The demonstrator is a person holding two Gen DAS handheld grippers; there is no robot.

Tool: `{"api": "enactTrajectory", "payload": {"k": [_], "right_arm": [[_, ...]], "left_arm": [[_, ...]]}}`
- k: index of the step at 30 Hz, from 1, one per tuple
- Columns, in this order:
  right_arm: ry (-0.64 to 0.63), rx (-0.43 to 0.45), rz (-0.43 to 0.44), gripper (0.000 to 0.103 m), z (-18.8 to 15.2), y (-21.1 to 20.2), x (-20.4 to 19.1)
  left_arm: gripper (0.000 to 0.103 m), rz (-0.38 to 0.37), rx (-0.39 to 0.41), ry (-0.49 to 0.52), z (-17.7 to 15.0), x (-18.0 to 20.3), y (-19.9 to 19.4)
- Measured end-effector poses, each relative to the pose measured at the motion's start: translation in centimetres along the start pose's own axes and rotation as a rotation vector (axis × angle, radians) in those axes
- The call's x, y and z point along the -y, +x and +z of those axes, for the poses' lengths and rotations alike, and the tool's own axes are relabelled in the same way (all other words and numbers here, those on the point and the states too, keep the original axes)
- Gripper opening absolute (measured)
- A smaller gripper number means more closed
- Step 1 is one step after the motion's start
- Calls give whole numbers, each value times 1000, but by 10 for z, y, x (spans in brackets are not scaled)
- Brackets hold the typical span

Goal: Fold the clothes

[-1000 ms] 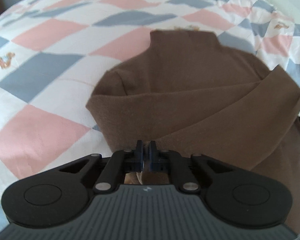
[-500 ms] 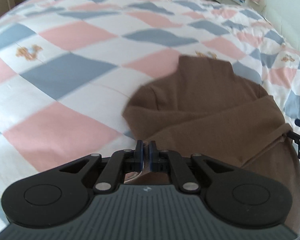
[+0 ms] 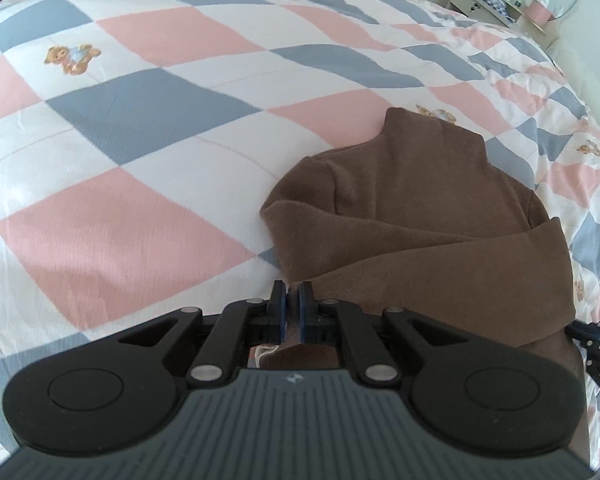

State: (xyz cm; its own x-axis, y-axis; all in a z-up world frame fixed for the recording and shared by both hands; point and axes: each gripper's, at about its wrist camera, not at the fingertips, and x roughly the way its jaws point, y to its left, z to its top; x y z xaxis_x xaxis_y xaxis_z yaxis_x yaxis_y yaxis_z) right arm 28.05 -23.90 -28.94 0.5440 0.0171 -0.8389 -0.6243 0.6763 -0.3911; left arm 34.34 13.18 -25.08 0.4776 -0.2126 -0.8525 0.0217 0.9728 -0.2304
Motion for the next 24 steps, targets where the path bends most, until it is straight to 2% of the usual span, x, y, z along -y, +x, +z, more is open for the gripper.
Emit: {"api": "enactTrajectory", "payload": {"k": [1, 4, 8, 10, 11, 12, 14, 16, 19, 22, 24], "right_arm": [[-6, -25, -2, 1, 0, 1, 1], [60, -51, -37, 2, 3, -9, 11], [368, 95, 29, 4, 7, -28, 44], [525, 160, 92, 15, 6, -24, 55], [574, 150, 106, 17, 5, -17, 58], [592, 96, 96, 17, 3, -6, 57], [626, 27, 81, 19, 0, 5, 54], [655, 73, 80, 19, 1, -4, 52], [629, 120, 51, 19, 13, -15, 49], [635, 175, 83, 22, 28, -17, 48], [622, 177, 94, 22, 33, -17, 43]], "left_arm": [[5, 1, -1, -8, -1, -1, 0], [8, -2, 2, -56, -4, -7, -4], [13, 37, 13, -146, -8, -16, -12], [18, 81, 9, -200, -12, -24, -17], [21, 100, 7, -229, -13, -29, -21], [23, 105, 7, -265, -16, -33, -26], [32, 79, 8, -360, -24, -42, -38], [38, 6, -14, -463, -36, -47, -42], [44, -118, -53, -629, -55, -48, -31], [44, -182, -59, -817, -69, -53, -9], [37, -204, -43, -891, -72, -52, 2]]}}
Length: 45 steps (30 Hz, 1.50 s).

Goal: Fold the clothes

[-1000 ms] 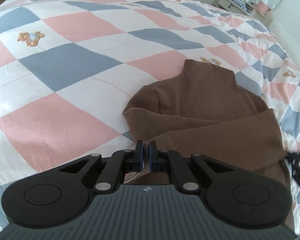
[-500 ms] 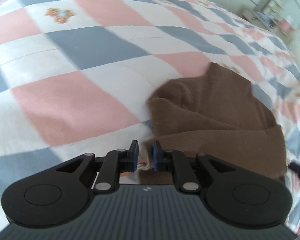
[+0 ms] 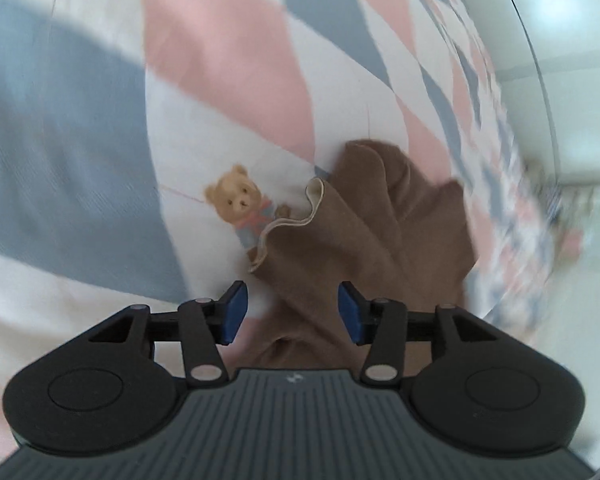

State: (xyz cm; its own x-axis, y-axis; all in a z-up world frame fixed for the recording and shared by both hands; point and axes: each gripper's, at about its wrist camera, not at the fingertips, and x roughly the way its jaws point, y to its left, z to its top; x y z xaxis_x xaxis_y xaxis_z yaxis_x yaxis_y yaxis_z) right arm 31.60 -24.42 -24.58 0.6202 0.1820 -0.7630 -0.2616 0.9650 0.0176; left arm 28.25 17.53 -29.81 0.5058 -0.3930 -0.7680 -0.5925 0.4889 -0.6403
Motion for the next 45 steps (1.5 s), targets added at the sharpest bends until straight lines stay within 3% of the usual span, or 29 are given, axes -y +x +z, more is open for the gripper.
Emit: {"api": "enactTrajectory", "payload": {"k": [2, 3, 4, 5, 7, 8, 9, 11, 13, 15, 17, 22, 25, 27, 30, 32, 34, 37, 40, 45], "right_arm": [[-11, -12, 4, 23, -1, 4, -5], [-10, -19, 3, 23, -2, 5, -7], [-5, -26, 2, 23, -5, 6, -8], [0, -34, 0, 23, -7, 7, -8], [19, -44, -1, 23, -12, 8, -5], [30, -45, 1, 23, -14, 7, -3], [36, -46, 2, 23, -16, 6, -2], [40, -48, 2, 23, -18, 6, 0], [39, -52, 3, 24, -19, 6, 1], [40, -53, 6, 25, -19, 7, 1], [38, -57, 12, 27, -19, 6, 2], [28, -35, 15, 32, -18, -2, 4], [42, -6, 27, 32, -16, -7, 3], [44, 4, 36, 32, -12, -6, 0], [40, -1, 49, 32, -7, 2, -4], [32, -16, 54, 32, -7, 9, -7], [22, -27, 50, 33, -8, 15, -10], [15, -33, 50, 33, -11, 17, -11], [26, -25, 53, 33, -10, 13, -10], [17, 24, 98, 33, -7, 2, -8]], "left_arm": [[6, 47, 30, 58, -3, 12, 5], [4, 89, 56, 141, -8, 24, 6], [4, 159, 98, 300, -16, 45, 5], [4, 233, 149, 505, -32, 65, 7], [4, 394, 273, 1041, -85, 109, 16], [5, 450, 316, 1292, -113, 124, 23], [5, 464, 315, 1479, -136, 128, 32], [10, 465, 239, 1671, -163, 127, 52], [13, 477, 187, 1759, -174, 118, 70], [14, 489, 178, 1767, -173, 111, 76], [20, 419, 144, 1659, -157, 117, 63], [24, 45, 104, 1333, -109, 134, 4], [20, -79, 112, 1188, -84, 134, -1], [19, -82, 98, 1082, -66, 127, 19], [14, -12, 54, 949, -49, 111, 65], [11, 73, 47, 1005, -58, 109, 90], [11, 105, 87, 1087, -73, 114, 91], [13, 74, 93, 1073, -74, 116, 69], [13, 74, 134, 1153, -87, 112, 38], [16, 188, 63, 1299, -105, 100, 63]]}}
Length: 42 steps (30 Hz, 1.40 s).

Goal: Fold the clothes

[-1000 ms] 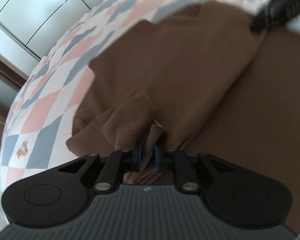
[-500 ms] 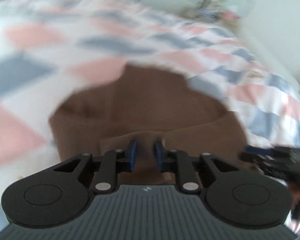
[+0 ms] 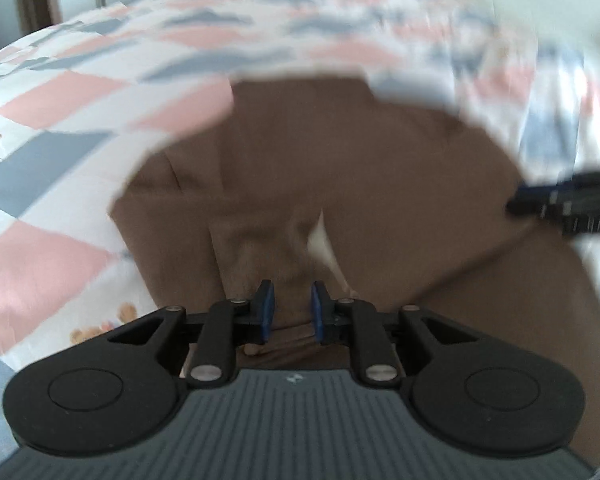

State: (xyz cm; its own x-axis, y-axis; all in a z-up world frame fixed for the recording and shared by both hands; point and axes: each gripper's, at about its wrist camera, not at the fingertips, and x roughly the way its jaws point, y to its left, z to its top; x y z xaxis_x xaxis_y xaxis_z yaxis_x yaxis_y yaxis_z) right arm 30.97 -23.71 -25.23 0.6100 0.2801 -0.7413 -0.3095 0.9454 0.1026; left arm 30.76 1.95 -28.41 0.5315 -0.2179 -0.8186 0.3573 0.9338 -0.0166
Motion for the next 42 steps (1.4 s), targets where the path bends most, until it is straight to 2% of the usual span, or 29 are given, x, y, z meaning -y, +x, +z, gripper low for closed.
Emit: {"api": "enactTrajectory", "payload": {"k": [2, 4, 6, 8, 11, 14, 17, 19, 23, 24, 25, 26, 27, 28, 29, 31, 34, 37, 39, 41, 42], "right_arm": [[-25, -55, -18, 34, -3, 11, 0], [-52, -114, -30, 34, -6, 24, 3], [-75, -118, -6, 34, -2, 22, 6], [-91, -113, 30, 34, 8, 18, 13], [-81, -91, 93, 37, 30, 16, 35], [-53, -84, 157, 39, 64, 35, 63], [-69, -72, 204, 44, 103, 66, 83], [-76, -77, 231, 45, 124, 92, 90], [-87, -171, 319, 48, 149, 143, 92], [-94, -195, 330, 49, 151, 154, 91], [-97, -216, 339, 49, 152, 164, 90], [-96, -237, 346, 49, 151, 173, 90], [-99, -251, 360, 42, 150, 179, 90], [-121, -243, 366, 15, 147, 179, 88], [-154, -222, 359, 4, 145, 176, 84], [-225, -163, 342, 4, 139, 164, 76], [-370, 4, 284, 4, 121, 115, 59], [-604, 138, 200, 4, 83, 67, 34], [-744, 153, 160, 4, 53, 50, 20], [-829, 98, 144, 4, 26, 45, 12], [-831, 49, 152, 7, 18, 45, 12]], "left_arm": [[17, 12, 3, 40, 6, 3, 1], [17, -5, 16, 24, 17, -5, -6], [20, -4, 48, 10, 31, -22, -16], [39, 22, 77, 18, 47, -41, -20], [40, 53, 86, 39, 75, -71, -7], [40, 1, 50, 57, 101, -94, 19], [42, -86, -3, 88, 119, -105, 49], [40, -118, -35, 127, 123, -108, 68], [33, -153, -64, 211, 124, -110, 89], [29, -159, -61, 238, 124, -108, 92], [13, -156, -54, 269, 124, -105, 91], [5, -147, -44, 301, 123, -101, 88], [5, -138, -34, 333, 123, -98, 86], [3, -126, -16, 367, 121, -94, 80], [3, -109, 16, 404, 118, -89, 71], [3, -54, 86, 490, 105, -76, 49], [3, 13, 156, 569, 75, -56, 21], [8, 91, 159, 687, 38, -33, 15], [11, 78, 105, 690, 22, -27, 17], [14, 51, 83, 659, 17, -25, 10], [14, 33, 87, 640, 17, -25, 4]]}}
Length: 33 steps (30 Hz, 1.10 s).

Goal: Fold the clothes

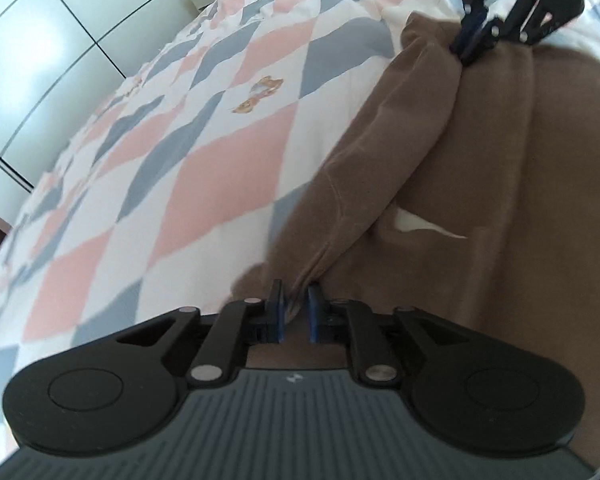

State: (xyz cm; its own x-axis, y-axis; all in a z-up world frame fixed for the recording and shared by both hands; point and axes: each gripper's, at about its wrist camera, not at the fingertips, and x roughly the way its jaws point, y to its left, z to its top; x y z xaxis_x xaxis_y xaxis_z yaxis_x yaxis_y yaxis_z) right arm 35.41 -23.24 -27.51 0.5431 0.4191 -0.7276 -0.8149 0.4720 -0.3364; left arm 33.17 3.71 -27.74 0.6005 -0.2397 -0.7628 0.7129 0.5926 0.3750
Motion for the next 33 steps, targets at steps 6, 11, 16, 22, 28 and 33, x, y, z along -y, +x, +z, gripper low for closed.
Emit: {"api": "enactTrajectory", "payload": {"k": [6, 11, 16, 22, 28, 33], "right_arm": [[249, -38, 11, 32, -1, -20, 18], [886, 64, 190, 35, 4, -5, 78], [1227, -87, 288, 34, -3, 47, 96], [748, -192, 198, 40, 7, 13, 33], [590, -91, 46, 43, 28, -10, 14], [594, -8, -122, 50, 29, 9, 31]], "left_arm": [[22, -83, 73, -319, 26, -36, -14], [18, -148, -13, -605, 43, -62, 39], [17, -272, -18, -559, 35, -26, 27], [22, -278, -30, -392, 17, 20, -14], [24, -46, 41, -529, 25, -21, -1], [27, 98, -42, -521, 3, -33, 26]]}}
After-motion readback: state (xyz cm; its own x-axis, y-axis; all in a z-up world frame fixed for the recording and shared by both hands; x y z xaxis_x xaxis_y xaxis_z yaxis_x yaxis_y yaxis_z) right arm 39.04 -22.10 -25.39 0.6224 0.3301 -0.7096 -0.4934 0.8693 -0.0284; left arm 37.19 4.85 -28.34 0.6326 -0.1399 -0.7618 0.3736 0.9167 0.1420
